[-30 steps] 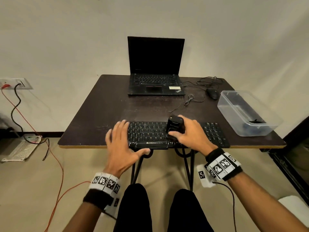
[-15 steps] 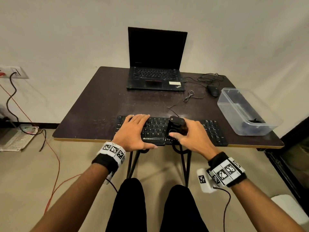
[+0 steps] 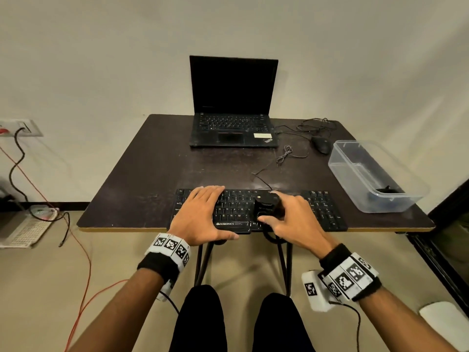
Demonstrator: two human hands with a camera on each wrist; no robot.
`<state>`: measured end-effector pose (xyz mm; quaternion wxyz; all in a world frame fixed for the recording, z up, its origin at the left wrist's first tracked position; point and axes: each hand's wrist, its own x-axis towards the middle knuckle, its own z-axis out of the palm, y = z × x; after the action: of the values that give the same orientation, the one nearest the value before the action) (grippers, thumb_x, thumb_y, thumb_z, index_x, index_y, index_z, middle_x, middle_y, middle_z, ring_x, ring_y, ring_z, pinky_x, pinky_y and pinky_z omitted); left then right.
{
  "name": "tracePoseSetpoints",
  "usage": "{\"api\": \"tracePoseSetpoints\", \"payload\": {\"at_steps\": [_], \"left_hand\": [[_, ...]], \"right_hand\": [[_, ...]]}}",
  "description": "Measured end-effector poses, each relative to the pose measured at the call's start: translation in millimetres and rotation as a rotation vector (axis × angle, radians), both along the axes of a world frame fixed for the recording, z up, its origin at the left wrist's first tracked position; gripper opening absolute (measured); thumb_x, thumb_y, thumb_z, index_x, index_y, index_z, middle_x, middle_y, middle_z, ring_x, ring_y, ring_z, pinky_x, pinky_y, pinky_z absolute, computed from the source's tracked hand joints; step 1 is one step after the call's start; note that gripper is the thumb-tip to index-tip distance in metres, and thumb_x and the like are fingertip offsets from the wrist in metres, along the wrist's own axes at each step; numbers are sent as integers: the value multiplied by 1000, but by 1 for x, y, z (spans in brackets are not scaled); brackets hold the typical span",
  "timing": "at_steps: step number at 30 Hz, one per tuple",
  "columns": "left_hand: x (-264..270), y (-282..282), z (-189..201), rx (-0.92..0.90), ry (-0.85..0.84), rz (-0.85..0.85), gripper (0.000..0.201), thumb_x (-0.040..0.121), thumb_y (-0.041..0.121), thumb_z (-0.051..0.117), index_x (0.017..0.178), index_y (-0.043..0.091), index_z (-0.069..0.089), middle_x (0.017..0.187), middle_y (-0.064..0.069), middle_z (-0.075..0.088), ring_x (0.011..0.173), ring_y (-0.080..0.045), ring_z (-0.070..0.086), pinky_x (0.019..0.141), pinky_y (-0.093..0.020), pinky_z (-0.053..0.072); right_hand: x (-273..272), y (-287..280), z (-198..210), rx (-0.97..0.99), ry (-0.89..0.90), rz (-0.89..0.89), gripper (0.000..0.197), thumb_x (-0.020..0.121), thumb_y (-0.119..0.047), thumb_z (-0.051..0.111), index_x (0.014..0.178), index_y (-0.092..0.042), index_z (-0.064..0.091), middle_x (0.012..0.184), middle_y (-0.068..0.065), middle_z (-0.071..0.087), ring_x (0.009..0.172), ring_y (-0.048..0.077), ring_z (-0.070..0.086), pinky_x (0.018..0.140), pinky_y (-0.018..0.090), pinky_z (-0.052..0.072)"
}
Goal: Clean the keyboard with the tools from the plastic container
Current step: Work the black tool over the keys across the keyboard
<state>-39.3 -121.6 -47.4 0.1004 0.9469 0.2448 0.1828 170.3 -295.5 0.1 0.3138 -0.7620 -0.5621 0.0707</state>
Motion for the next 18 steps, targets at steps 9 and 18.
{"api": "tracePoseSetpoints", "payload": {"at_steps": [9, 18], "left_hand": [[0, 0, 0, -13, 8, 3, 131, 59, 94, 65, 158, 14, 34, 158, 1, 42, 147, -17, 35, 129, -38, 15], [0, 1, 1, -6, 6, -1, 130, 60, 96, 64, 158, 16, 34, 158, 2, 42, 146, -16, 36, 129, -35, 12]], "right_hand": [[9, 3, 0, -51, 28, 15, 36, 84, -35, 86, 117, -27, 74, 105, -10, 80, 97, 12, 74, 87, 36, 61], [11, -1, -2, -31, 83, -70, 37, 84, -38, 85, 117, -27, 75, 102, -10, 80, 93, 13, 74, 84, 35, 60]]}}
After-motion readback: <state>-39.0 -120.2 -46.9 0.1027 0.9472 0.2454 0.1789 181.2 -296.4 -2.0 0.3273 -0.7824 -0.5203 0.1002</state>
